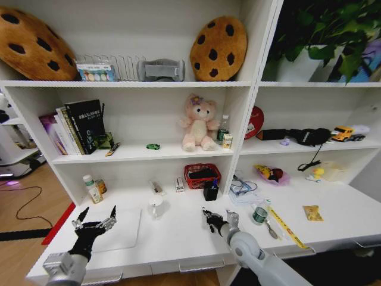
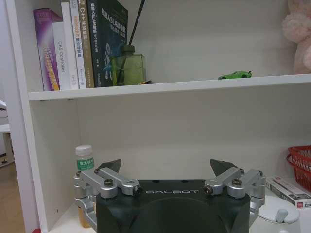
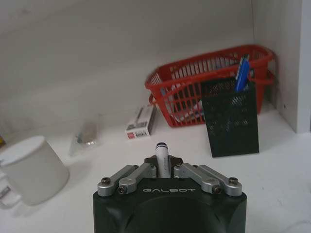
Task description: Organize the objects on the table.
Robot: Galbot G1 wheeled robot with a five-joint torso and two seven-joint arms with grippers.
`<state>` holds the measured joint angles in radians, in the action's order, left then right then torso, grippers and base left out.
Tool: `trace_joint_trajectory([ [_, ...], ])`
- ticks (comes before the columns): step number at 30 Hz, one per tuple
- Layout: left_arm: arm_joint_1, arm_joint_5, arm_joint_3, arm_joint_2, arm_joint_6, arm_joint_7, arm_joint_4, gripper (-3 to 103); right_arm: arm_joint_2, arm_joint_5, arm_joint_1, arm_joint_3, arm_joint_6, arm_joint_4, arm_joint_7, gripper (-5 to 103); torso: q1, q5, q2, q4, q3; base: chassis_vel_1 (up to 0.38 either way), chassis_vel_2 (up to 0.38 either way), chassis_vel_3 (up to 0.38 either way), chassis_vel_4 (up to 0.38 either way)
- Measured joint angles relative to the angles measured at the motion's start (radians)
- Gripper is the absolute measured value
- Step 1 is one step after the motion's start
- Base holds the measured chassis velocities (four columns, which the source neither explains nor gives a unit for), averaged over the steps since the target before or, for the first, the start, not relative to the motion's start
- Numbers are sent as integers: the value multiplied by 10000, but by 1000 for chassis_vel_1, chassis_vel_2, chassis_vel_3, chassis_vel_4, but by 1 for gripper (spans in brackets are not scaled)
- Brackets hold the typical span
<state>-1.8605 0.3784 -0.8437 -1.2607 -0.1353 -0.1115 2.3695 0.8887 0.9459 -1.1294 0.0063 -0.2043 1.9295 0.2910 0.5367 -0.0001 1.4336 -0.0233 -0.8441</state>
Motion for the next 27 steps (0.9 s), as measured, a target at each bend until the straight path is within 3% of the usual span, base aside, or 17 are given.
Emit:
trace_joint_trajectory([
  [2,0,0,0,0,0,0,0,100,-39,-396,156,127,676,-137,-526,10,-1,1,0,-1,0,0,0,0,0],
  [3,0,0,0,0,0,0,0,100,-39,-396,156,127,676,-137,-526,10,-1,1,0,-1,0,0,0,0,0],
  [5,0,0,0,0,0,0,0,100,30,-1646,689,159,1848,-756,-978,10,0,1,0,0,-1,0,0,0,0],
  [9,0,0,-1,0,0,0,0,100,143,-2495,1302,25,2625,-1293,-997,10,1,1,-2,2,0,0,0,0,0],
  [11,0,0,0,0,0,1,0,100,332,-3016,2016,-298,3267,-2065,-582,10,1,0,-2,1,-1,0,0,0,0],
  [20,0,0,0,0,0,2,0,100,894,-4078,3501,-790,4487,-3986,46,10,2,0,-2,2,-1,0,0,0,0],
  [27,0,0,0,0,0,2,0,100,1040,-4296,3791,-943,4780,-4534,111,10,1,0,-2,-1,-1,0,0,0,0],
])
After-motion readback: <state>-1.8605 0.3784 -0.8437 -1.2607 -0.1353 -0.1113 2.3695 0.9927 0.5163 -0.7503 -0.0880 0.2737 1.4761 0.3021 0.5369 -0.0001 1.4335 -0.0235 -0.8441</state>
